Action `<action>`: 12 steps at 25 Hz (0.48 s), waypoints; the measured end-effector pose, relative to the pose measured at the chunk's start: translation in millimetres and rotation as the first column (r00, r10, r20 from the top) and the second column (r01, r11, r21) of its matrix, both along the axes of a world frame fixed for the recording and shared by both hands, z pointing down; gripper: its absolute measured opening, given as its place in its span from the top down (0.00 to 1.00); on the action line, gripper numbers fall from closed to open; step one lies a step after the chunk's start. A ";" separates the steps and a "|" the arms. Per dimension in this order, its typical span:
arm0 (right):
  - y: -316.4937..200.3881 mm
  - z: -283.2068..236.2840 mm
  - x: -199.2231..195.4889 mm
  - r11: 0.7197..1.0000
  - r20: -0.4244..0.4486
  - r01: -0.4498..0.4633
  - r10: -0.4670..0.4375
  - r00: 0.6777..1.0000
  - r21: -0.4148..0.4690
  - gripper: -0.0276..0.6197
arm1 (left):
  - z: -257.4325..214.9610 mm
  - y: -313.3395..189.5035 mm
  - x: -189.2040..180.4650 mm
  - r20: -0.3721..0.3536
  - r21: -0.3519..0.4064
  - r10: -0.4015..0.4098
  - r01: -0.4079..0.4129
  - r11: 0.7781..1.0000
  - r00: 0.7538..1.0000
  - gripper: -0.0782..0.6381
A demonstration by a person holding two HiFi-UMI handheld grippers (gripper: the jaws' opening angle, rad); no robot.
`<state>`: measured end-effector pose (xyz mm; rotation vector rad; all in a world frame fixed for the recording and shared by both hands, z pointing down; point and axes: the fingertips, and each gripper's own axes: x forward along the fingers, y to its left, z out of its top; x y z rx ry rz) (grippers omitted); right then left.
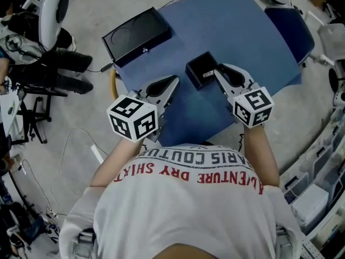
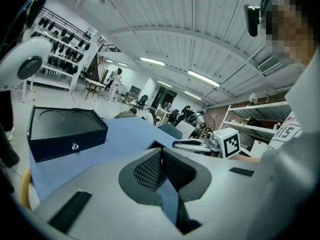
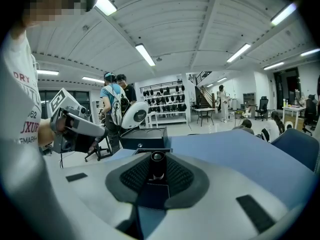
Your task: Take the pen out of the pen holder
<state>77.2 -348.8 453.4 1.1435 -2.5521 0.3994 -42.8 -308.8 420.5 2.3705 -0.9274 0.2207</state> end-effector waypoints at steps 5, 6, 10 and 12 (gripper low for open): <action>17.3 -4.8 -20.0 1.000 0.013 -0.016 0.016 1.000 0.025 0.82 | 2.5 18.8 -21.8 -0.005 0.016 0.008 -0.008 1.000 1.000 0.85; 13.7 -8.8 -17.4 0.999 0.015 -0.018 0.018 1.000 0.029 0.82 | 0.2 15.9 -19.8 -0.007 0.018 0.009 -0.009 1.000 1.000 0.85; 13.7 -27.5 -5.2 0.998 0.016 -0.032 0.031 0.999 0.054 0.82 | -11.4 18.1 -10.2 -0.015 0.031 0.014 -0.013 0.999 1.000 0.85; 24.3 -30.7 -6.4 0.997 0.016 -0.039 0.038 0.999 0.070 0.82 | -12.8 27.5 -11.5 -0.017 0.042 0.016 -0.016 0.999 1.000 0.85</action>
